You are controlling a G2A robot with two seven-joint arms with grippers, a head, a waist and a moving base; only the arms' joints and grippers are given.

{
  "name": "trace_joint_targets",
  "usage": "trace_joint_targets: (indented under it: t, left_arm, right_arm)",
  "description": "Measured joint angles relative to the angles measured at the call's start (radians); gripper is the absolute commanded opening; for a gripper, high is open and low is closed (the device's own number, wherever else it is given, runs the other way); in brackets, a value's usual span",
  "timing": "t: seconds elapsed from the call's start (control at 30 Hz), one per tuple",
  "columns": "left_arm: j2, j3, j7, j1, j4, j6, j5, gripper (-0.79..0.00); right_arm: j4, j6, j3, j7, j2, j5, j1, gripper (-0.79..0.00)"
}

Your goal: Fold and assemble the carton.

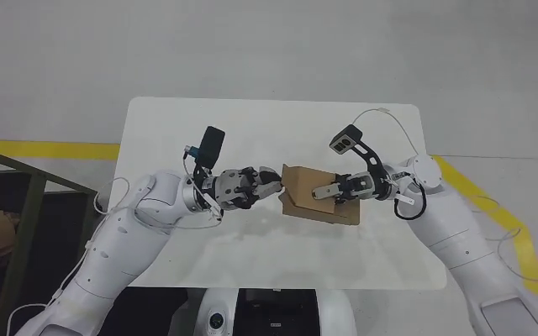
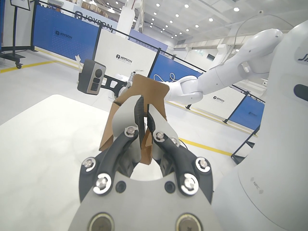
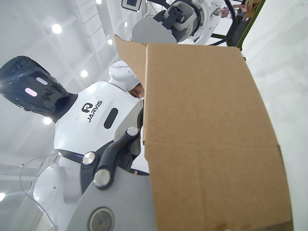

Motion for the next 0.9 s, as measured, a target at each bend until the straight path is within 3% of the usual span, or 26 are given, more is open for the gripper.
trace_joint_targets:
  t: [0.53, 0.9]
  left_arm:
    - [-0.010, 0.072, -0.060, -0.058, 0.032, -0.007, -0.048, -0.671]
    - [-0.011, -0.008, 0.065, -0.017, -0.010, -0.012, -0.031, -0.656]
  right_arm:
    - [0.000, 0.000, -0.004, 0.000, 0.000, 0.004, 0.001, -0.785]
    - [0.008, 0.000, -0.001, 0.000, 0.000, 0.001, -0.001, -0.785]
